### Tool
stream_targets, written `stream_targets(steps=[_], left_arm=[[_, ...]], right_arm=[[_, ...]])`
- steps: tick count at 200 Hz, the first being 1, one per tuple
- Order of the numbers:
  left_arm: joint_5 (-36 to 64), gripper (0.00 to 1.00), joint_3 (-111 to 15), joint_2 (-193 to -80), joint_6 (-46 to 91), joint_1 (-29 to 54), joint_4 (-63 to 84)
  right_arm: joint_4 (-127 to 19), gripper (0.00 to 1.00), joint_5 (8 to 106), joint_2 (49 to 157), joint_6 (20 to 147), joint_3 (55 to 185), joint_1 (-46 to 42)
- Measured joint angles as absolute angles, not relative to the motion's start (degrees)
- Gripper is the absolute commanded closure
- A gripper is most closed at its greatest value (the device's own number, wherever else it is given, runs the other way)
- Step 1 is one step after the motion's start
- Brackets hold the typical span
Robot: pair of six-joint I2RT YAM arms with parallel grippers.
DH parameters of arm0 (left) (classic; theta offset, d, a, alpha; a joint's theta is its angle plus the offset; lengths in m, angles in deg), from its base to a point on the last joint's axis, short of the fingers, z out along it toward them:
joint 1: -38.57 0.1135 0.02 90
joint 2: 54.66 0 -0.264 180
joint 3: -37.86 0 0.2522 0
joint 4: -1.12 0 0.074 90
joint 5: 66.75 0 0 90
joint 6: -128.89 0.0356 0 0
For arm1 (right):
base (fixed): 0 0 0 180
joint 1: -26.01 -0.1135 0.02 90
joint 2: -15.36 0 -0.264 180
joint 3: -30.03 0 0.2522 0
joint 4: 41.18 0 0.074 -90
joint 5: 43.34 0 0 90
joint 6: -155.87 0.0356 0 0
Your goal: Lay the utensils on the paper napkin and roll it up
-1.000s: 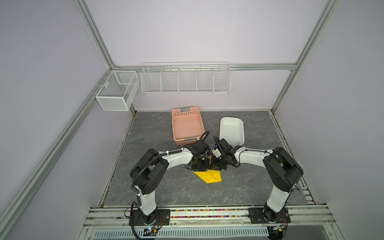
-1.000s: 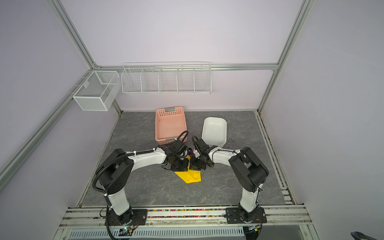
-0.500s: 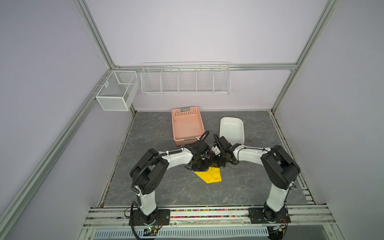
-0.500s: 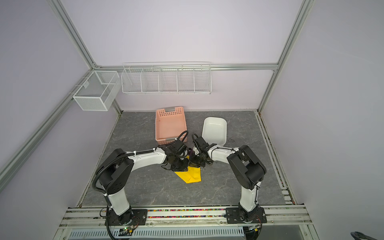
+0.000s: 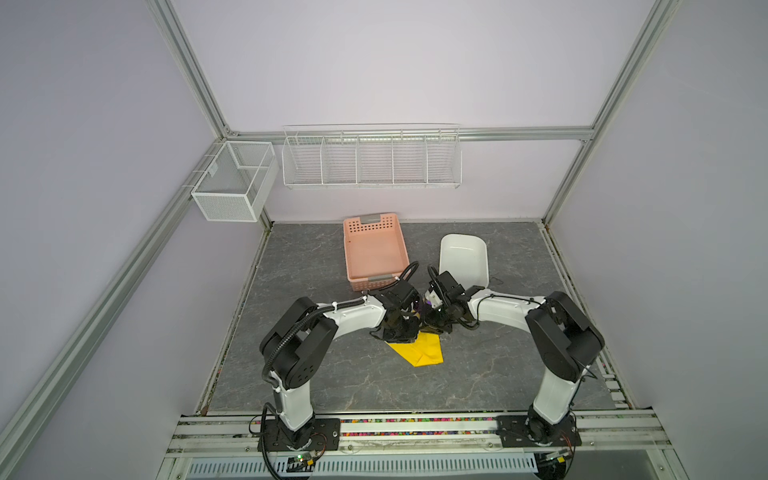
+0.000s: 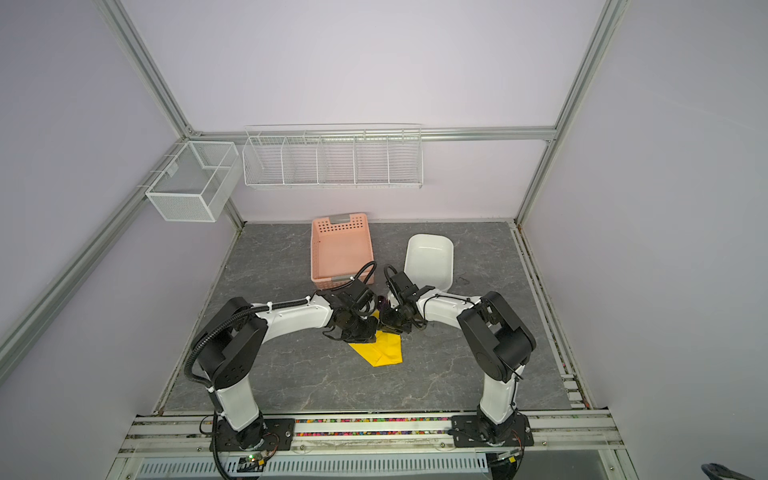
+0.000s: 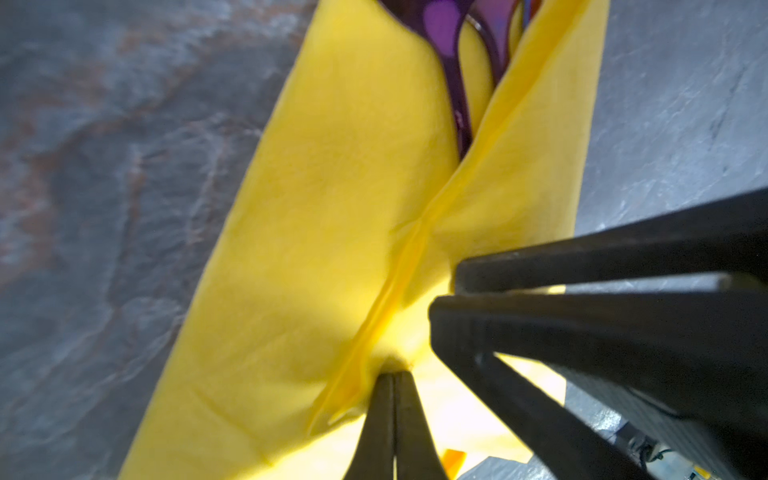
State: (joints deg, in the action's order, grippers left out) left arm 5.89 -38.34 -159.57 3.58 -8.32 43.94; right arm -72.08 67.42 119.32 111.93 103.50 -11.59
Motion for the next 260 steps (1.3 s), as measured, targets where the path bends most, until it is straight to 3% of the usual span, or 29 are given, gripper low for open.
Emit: stream_targets(steps=[63, 155, 194, 260], left_arm=[[5.9, 1.00, -38.3, -159.6, 3.6, -8.3, 43.9], [7.0, 1.00, -38.3, -158.9, 3.3, -8.2, 45.0], [9.0, 1.00, -37.8, -153.8, 2.6, -6.2, 47.5], [2.5, 0.78, -22.8, -139.6, 1.3, 6.2, 42.8]], right_arm=[[-72.0, 0.86, 70.1, 117.4, 112.4, 101.9, -13.1], [-73.2, 0.88, 69.7, 119.0, 111.9, 100.8, -13.4], [-73.1, 0.89, 69.8, 119.0, 111.4, 100.7, -13.4], [-73.1, 0.89, 69.8, 119.0, 111.1, 100.7, -13.4]])
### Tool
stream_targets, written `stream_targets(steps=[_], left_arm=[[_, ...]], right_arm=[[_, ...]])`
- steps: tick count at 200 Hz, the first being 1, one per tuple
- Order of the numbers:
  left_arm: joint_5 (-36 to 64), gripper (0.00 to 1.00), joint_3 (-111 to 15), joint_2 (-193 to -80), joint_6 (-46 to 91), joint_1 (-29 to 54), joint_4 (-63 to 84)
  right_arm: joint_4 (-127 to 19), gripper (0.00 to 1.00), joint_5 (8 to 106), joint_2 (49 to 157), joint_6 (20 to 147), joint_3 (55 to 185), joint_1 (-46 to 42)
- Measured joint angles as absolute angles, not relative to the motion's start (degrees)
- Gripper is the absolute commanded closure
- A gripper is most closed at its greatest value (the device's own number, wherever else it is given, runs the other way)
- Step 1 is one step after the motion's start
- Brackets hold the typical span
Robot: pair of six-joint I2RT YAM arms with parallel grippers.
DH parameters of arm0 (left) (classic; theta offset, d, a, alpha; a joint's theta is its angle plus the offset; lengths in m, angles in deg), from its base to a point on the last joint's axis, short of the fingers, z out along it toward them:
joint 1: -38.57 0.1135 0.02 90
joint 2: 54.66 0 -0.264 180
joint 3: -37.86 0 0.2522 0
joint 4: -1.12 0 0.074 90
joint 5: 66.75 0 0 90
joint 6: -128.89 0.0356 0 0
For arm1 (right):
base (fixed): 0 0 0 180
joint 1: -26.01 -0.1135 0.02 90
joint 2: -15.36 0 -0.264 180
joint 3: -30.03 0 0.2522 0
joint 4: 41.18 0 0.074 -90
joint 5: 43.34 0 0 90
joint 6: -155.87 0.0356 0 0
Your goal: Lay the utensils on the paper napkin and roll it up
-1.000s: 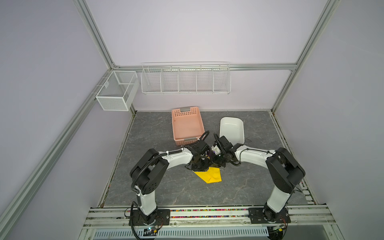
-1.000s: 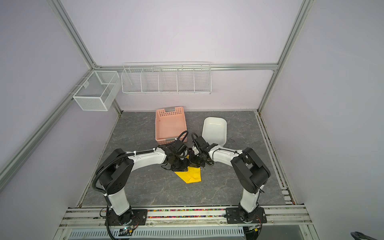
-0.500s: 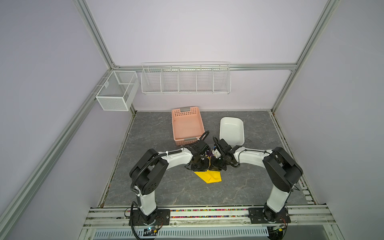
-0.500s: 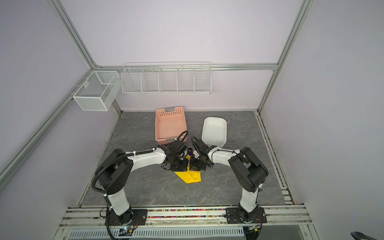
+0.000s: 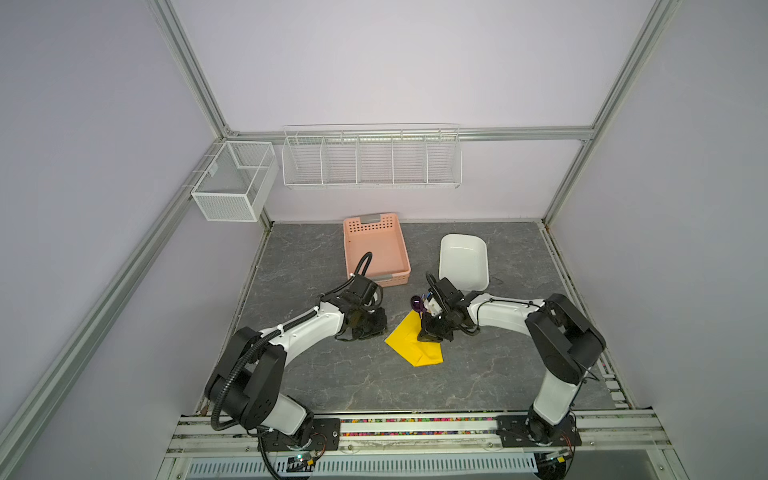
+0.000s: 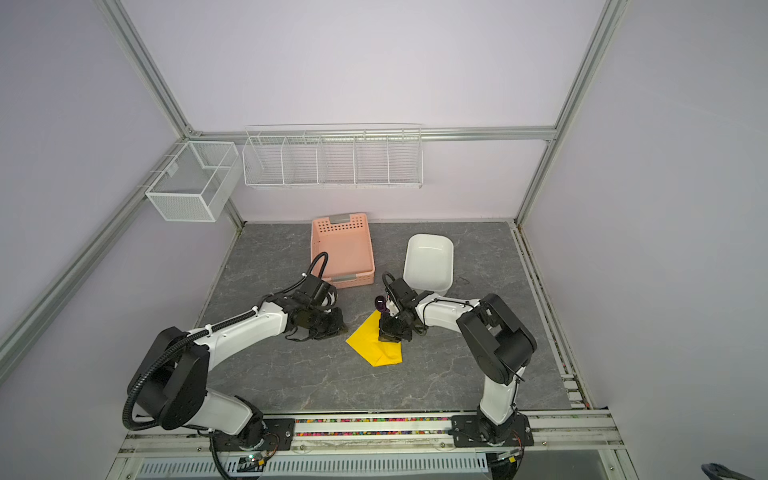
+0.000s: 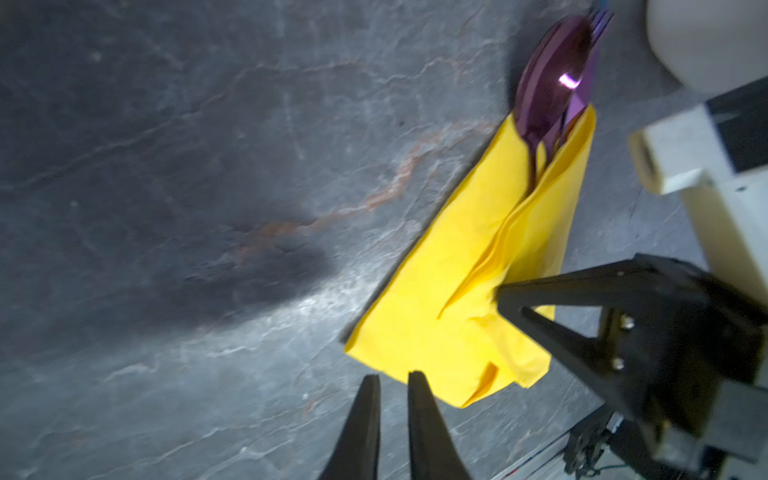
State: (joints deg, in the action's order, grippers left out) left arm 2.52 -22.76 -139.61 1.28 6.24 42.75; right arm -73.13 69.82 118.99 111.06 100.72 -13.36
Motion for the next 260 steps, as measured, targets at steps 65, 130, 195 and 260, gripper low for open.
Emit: stream_targets(steps=[65, 130, 195, 260], left_arm=[[-9.3, 0.72, -14.6, -141.1, -1.6, 9.4, 32.7], [-15.0, 0.67, -12.8, -145.6, -4.7, 9.7, 23.2], [-17.2, 0.62, -11.9, -147.0, -7.3, 9.7, 16.8], [-13.6, 0.63, -14.3, -147.3, -5.2, 9.7, 19.3]], right_arm=[[-73.1, 0.89, 69.8, 119.0, 111.0, 100.7, -13.4], [-73.1, 0.89, 69.8, 119.0, 111.0, 100.7, -13.4], [-73.1, 0.89, 69.9, 119.0, 111.0, 100.7, -13.4], [-73.1, 0.89, 69.9, 119.0, 111.1, 100.7, -13.4]])
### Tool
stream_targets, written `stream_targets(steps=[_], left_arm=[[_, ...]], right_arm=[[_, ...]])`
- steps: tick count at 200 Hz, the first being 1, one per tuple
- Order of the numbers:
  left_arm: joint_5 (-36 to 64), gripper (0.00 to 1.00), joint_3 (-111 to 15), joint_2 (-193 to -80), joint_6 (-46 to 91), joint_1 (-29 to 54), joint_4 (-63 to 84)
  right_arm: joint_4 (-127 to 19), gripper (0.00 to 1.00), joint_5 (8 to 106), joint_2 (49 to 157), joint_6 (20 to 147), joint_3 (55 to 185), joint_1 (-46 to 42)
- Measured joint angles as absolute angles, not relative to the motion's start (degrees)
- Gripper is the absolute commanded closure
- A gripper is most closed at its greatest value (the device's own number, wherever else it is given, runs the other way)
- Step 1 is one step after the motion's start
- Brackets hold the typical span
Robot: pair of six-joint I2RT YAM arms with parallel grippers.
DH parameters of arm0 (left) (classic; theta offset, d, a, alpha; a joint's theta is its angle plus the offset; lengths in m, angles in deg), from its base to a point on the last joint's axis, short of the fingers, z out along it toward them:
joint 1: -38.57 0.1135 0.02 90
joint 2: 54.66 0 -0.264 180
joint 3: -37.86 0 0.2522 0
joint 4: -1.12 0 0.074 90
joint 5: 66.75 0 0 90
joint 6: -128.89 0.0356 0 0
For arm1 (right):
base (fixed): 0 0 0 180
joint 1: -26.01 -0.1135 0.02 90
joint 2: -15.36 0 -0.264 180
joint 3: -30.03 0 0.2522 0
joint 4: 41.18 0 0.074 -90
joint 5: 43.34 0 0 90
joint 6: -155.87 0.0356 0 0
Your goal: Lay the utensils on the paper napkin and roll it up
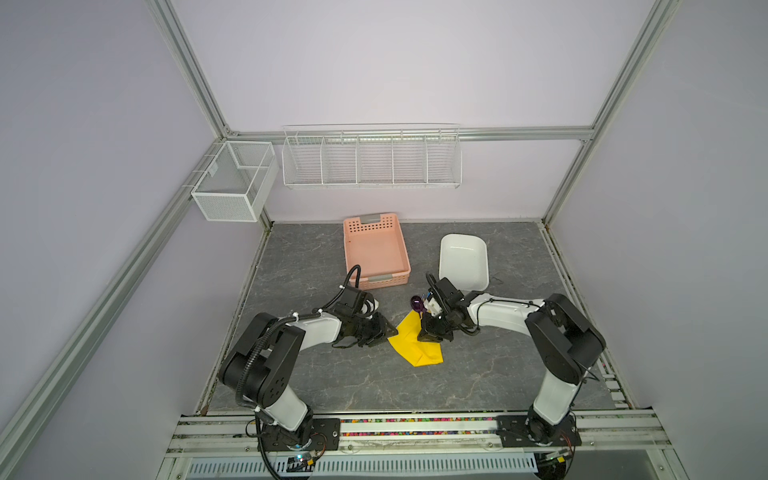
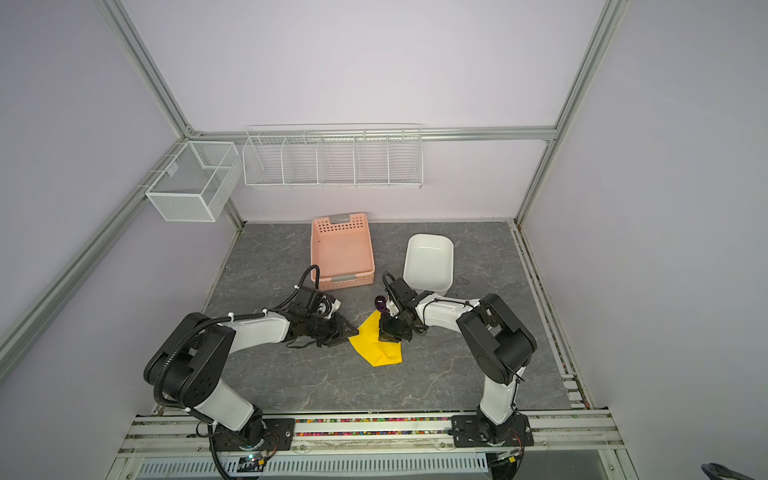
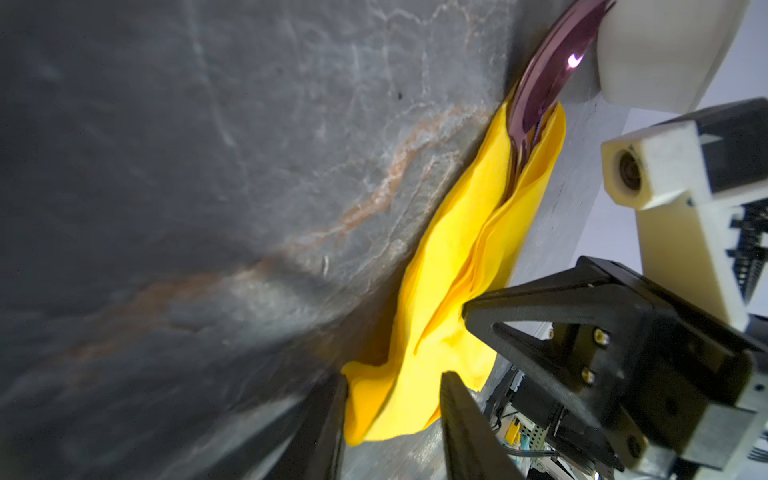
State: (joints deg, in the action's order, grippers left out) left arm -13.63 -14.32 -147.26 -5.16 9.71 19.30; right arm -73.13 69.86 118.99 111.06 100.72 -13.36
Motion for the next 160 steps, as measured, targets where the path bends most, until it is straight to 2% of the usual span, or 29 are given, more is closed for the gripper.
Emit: stream_targets(steps=[51, 102, 132, 160], left_arm=[[-12.3, 0.74, -14.9, -147.3, -3.6, 9.7, 21.7], [-12.4, 0.95, -14.9, -146.2, -2.6, 9.7, 23.6], [-12.7, 1.00, -15.4, -145.4, -2.8, 9.6, 24.1], [-12.8, 1.00, -17.6, -145.3, -3.0, 8.3, 24.9]], right_arm=[[-73.1, 0.89, 69.9, 119.0, 111.0, 100.7, -13.4], [-73.1, 0.89, 69.9, 119.0, 111.1, 100.7, -13.4], [-72.9, 0.90, 70.0, 119.0, 111.1, 100.6, -13.4], [-72.7, 0.90, 70.1, 119.0, 111.1, 100.5, -13.4]])
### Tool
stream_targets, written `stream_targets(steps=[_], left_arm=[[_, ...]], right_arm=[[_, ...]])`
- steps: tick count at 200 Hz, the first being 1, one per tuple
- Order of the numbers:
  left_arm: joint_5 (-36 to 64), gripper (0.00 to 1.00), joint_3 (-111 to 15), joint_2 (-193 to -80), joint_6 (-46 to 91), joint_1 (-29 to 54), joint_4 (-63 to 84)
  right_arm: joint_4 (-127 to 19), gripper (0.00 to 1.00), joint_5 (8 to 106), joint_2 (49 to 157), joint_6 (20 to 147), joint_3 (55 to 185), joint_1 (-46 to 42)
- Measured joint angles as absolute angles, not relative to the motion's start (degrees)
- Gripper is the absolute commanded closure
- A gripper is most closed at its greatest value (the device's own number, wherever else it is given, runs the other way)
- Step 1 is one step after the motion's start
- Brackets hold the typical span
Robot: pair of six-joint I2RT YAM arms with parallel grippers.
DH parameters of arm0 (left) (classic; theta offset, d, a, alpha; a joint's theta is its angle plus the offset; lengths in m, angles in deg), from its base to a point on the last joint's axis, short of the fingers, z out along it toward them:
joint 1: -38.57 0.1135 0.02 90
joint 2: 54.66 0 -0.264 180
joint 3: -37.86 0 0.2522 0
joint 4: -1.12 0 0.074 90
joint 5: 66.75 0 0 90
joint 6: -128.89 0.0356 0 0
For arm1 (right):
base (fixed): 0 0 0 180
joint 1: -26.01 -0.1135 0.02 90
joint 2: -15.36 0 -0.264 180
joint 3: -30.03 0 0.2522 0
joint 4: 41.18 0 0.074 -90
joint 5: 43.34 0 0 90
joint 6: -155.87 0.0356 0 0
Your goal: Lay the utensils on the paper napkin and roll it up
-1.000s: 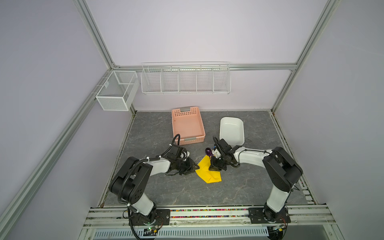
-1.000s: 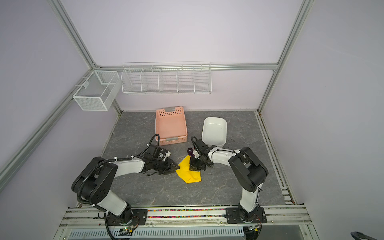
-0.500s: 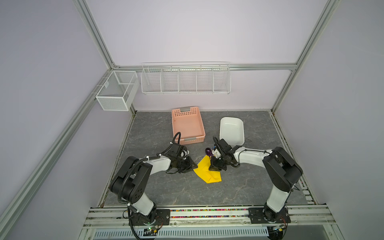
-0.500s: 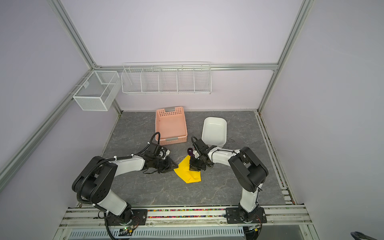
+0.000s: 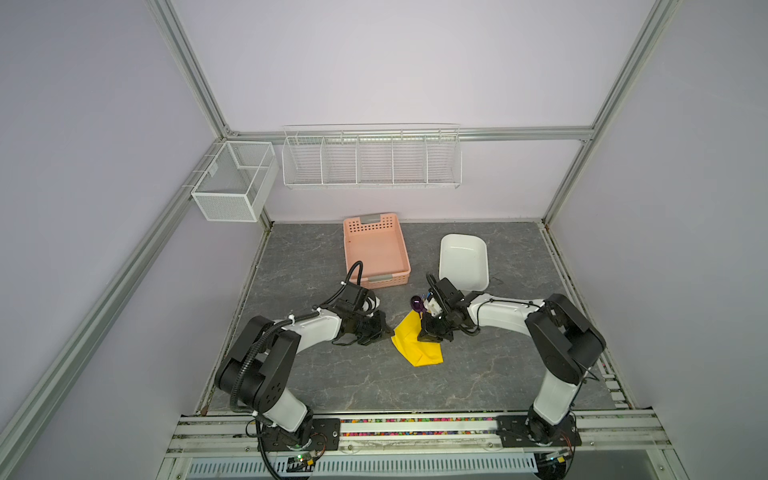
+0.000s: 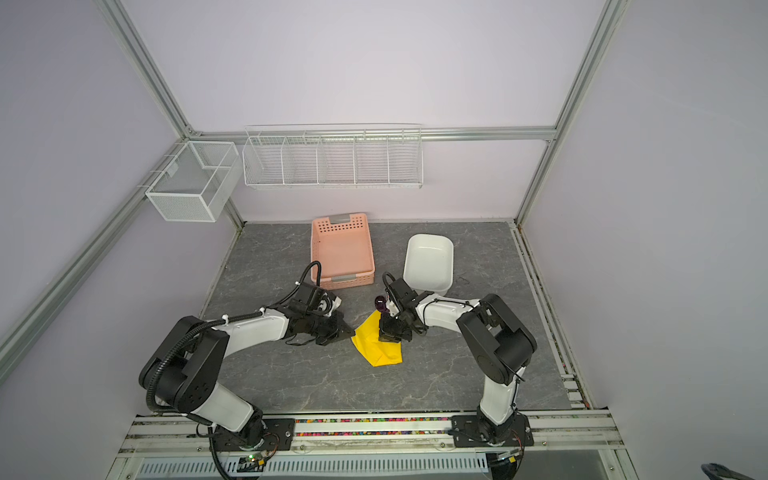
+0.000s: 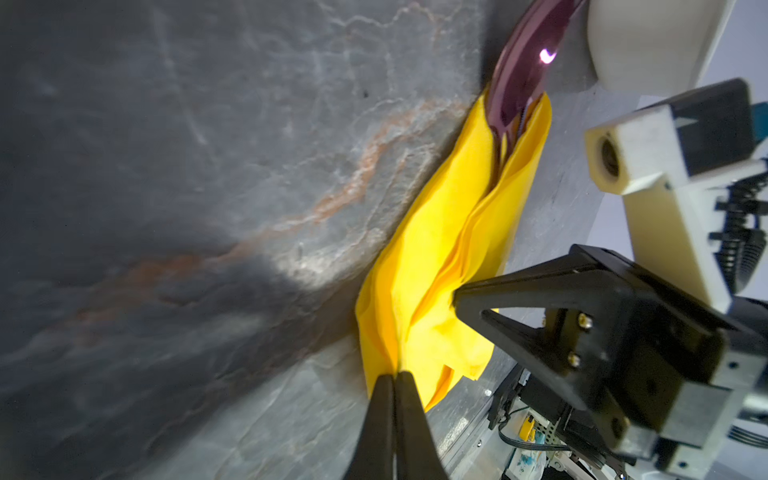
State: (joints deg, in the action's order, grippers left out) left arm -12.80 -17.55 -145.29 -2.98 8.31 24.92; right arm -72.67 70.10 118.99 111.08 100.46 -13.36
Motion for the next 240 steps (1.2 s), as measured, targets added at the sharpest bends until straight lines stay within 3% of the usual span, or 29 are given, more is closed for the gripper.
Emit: stream_targets(steps=[115, 190, 240], left_arm=[[-13.4, 1.00, -26.4, -154.3, -8.7, -0.5, 22.7], [-12.2, 1.00, -27.9, -158.9, -9.5, -0.8, 24.7], [-12.6, 1.00, -28.2, -159.4, -9.5, -0.8, 24.5]], right_arm=[[-70.7, 0.90, 71.1, 119.0, 111.5, 99.6, -13.3], [-70.2, 0.90, 71.4, 118.4, 112.4, 98.9, -13.3], [-71.0, 0.90, 71.3, 111.8, 113.5, 95.3, -13.9]])
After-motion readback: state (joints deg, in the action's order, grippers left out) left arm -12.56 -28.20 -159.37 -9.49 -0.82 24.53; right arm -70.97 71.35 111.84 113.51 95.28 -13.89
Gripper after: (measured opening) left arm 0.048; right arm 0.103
